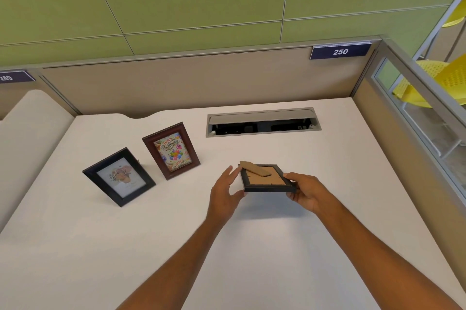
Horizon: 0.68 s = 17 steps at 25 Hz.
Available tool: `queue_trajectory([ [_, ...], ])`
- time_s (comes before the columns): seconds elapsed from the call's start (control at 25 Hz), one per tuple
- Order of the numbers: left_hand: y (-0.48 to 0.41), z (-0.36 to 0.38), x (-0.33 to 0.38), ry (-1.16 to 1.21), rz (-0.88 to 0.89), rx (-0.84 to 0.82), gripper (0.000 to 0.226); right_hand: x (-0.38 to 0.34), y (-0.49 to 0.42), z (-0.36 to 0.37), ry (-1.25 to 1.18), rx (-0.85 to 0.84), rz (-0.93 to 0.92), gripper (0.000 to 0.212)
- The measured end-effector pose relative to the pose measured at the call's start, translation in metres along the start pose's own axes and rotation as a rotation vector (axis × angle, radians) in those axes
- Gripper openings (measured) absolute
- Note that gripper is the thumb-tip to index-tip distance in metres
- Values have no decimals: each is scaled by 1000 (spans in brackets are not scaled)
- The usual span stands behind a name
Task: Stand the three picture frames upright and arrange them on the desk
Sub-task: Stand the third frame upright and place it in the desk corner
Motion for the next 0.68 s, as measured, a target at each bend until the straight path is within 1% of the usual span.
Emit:
queue_trajectory([
  [0.04, -2, 0, 5, -55, 86, 4, 70, -1, 1, 1, 2, -5, -4, 18],
  [0.12, -3, -1, 15, -120, 225, 20, 63, -3, 3, 2, 9, -12, -8, 16],
  [0.24, -2, -5, 22, -129, 320, 33, 56, -5, 6, 2, 12, -32, -7, 16],
  [0.4, -5, -10, 29, -65, 339, 22, 54, -4, 10, 2, -28, -52, 12, 15],
  [0.48, -7, -12, 31, -89, 314, 22, 45, -4, 13, 4, -51, -76, 30, 16],
  [0.56, -10, -14, 29, -101, 265, 24, 31, -4, 16, 8, -75, -114, 39, 16],
  [0.64, -12, -16, 25, -79, 217, 54, 19, -7, 18, 10, -66, -133, 11, 19],
  [0.68, -13, -18, 23, -46, 178, 68, 18, -9, 19, 10, -48, -134, -21, 20],
])
Point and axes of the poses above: each hand's wrist, its own y-axis away from the middle knuckle, its own z-axis out of the palm, x = y × z, the point moved 5 cm from there along -y, towards the middle knuckle, and after that the axes turned 11 degrees about x, right-handed, at the moved point
